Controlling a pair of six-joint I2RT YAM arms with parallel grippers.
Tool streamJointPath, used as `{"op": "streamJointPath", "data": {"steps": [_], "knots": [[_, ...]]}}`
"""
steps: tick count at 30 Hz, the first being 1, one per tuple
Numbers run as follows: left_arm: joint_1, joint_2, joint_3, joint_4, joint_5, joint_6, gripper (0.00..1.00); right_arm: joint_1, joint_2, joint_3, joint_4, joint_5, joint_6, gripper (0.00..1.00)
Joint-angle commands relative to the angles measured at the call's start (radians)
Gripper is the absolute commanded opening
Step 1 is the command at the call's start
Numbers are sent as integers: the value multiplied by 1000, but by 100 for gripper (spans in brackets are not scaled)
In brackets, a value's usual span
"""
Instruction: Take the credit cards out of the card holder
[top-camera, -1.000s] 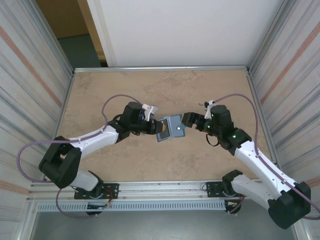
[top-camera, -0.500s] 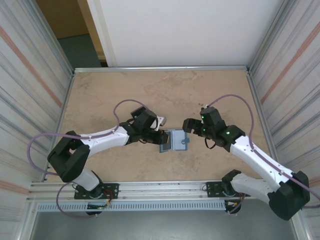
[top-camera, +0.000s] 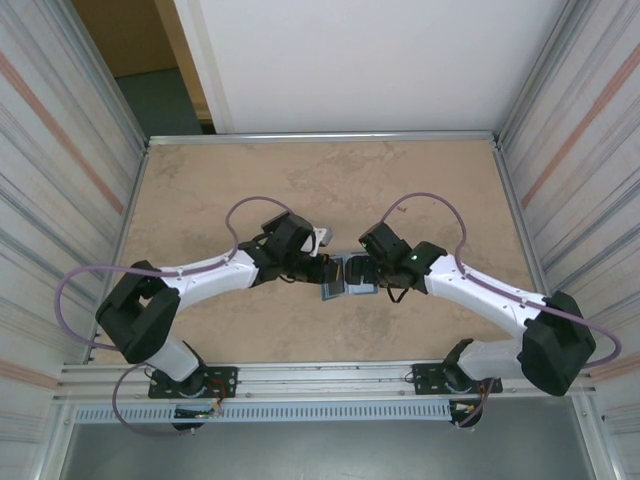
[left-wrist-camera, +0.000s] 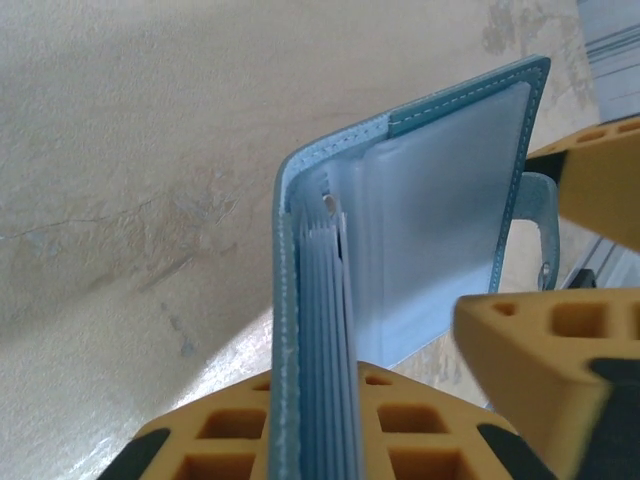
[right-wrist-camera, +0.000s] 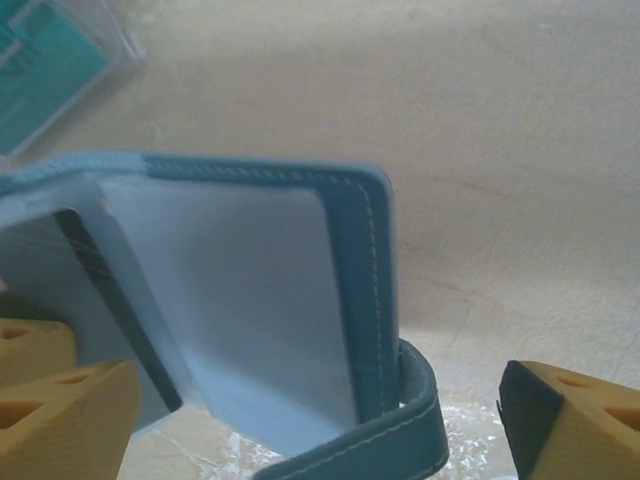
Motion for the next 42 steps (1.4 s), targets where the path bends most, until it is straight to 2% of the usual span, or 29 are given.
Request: {"op": "streamJointPath", "data": {"steps": [1,6,14,25,28,36,40,41,42], "knots": [[28,-16,-18,78,66,-32,0,-5,5,21,-44,41,8,86],[48,-22,-34,100,111,-37,0,-54,-54,-26,37,-35,-10,74],[55,-33,-36,121,170,-23,0,-220,-204,-172,265,-277,-10,45],[89,-32,-68,242,251,-69,0,-383,-381,-302,440,-530,47,8],[89,-24,-68,262,267,-76,0,-417,-413,-340,515,-610,80,3],[89,0,-70,290,282,-96,0,-446,-417,-378,622,-735,130,0],[89,11,-81,297,272,-102,0,-454,-421,-373,606,-748,125,0],[89,15,-84,295,265,-102,0,-460,-425,-366,572,-737,111,14],[90,20,-86,291,258,-102,0,-466,-428,-354,523,-716,93,32]]}}
